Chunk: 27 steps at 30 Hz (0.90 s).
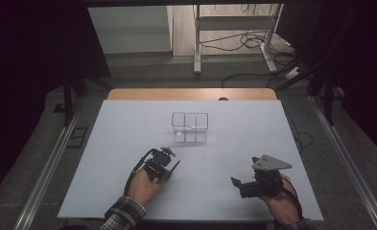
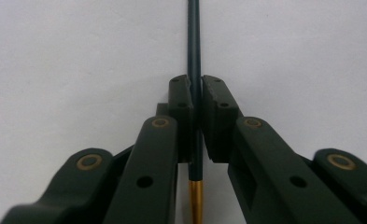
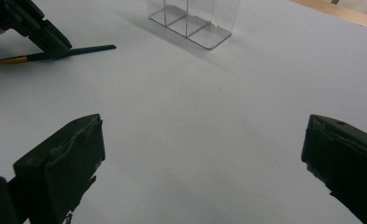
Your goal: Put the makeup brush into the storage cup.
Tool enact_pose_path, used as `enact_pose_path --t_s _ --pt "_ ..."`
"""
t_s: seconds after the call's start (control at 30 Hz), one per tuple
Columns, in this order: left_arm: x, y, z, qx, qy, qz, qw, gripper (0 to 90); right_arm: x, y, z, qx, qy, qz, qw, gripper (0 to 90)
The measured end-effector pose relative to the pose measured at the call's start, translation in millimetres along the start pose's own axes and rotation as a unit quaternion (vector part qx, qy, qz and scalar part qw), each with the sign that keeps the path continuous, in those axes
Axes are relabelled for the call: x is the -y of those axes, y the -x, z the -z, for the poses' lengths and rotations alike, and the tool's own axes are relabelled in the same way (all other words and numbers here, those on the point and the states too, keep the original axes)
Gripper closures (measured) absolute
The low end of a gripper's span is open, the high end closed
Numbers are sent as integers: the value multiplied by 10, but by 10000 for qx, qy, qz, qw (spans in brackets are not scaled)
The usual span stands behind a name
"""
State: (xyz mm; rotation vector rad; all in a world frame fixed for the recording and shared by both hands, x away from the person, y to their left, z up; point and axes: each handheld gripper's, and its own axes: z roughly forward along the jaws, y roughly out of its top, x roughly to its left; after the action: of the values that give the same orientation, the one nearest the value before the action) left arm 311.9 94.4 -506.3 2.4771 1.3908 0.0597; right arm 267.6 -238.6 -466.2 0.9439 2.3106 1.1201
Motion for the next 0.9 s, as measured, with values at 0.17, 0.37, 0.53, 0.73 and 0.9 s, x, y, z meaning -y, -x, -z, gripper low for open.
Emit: enact_pose_path --t_s 0.17,0.37,0.53,0.73,0.9 --pt "0 -20 9 55 0 -8 10000 840 0 1 1 2 6 3 10000 0" --pt "-14 -18 71 149 98 -30 9998 840 -1 -1 0 -3 -1 4 10000 0" --pt "-19 -34 138 218 164 -101 9996 840 0 1 0 -11 -1 -4 10000 0" --pt "-19 -51 251 336 306 -146 9989 841 0 0 -1 -20 -7 5 10000 0" --pt "-9 -67 348 523 475 -152 9974 841 0 0 -1 -17 -4 5 10000 0"
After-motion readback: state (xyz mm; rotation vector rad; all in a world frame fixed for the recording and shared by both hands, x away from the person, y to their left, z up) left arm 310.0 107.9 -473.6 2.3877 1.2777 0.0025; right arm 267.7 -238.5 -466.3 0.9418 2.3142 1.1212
